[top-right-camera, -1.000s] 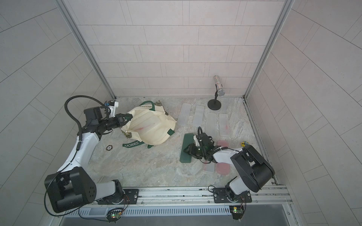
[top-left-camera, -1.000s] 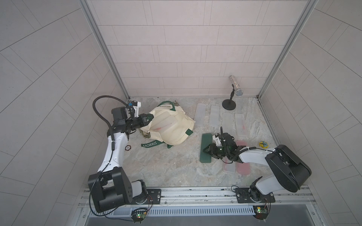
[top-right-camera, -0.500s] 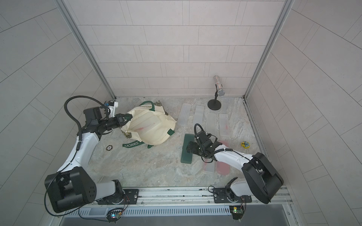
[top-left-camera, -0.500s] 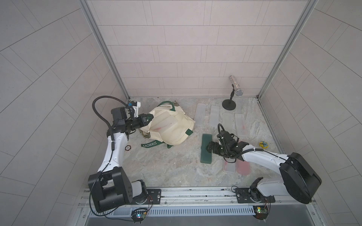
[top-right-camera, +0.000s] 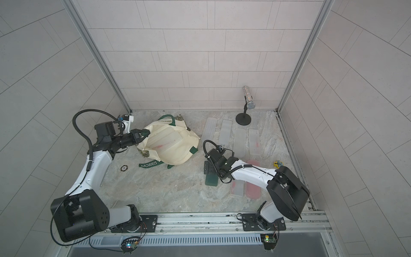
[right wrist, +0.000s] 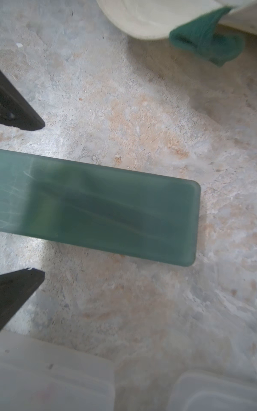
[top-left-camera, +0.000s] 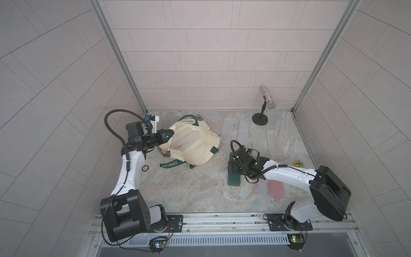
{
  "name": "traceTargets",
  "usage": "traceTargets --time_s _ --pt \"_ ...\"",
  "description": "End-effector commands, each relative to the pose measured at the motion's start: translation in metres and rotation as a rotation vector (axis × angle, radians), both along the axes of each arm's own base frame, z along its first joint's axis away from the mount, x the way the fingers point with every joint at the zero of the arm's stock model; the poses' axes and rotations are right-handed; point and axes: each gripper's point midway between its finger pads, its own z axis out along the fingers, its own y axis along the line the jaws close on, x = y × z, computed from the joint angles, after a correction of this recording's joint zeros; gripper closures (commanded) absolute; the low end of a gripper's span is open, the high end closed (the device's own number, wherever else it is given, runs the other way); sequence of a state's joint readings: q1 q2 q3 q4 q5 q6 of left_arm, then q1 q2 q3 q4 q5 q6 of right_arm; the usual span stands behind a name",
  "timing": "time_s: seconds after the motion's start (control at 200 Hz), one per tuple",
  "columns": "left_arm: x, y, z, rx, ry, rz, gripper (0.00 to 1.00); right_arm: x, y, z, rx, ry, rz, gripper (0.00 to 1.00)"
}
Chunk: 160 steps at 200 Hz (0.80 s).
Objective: Take out the pencil case from the canvas bag
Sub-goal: Place the pencil case at the center of the board.
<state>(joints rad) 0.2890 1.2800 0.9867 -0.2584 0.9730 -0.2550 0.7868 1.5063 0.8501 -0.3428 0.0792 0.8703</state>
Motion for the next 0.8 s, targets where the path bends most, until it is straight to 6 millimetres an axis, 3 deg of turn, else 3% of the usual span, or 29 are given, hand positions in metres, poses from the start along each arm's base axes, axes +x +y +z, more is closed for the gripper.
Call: traceTargets --time_s 0.0,0.33,0.605,0.741,0.796 --pt "0.001 0.002 0.006 -0.002 -0.039 -0.004 1.00 0.003 -0.005 -0.003 -0.079 -0.015 -0.017 0.01" --pt "0.001 0.005 0.005 0.002 -0.037 0.007 1.00 0.012 0.010 -0.022 -0.145 0.055 0.002 0.01" --pt "0.000 0.007 0.006 -0.002 -0.039 0.010 1.00 0.010 -0.004 -0.027 -0.192 0.066 -0.025 0.20" --pt "0.001 0.007 0.006 -0.005 -0.036 0.012 1.00 0.007 -0.016 -0.030 -0.208 0.079 -0.041 0.38" --pt "0.001 0.007 0.005 -0.007 -0.033 0.014 1.00 0.005 -0.021 -0.030 -0.209 0.083 -0.051 0.39"
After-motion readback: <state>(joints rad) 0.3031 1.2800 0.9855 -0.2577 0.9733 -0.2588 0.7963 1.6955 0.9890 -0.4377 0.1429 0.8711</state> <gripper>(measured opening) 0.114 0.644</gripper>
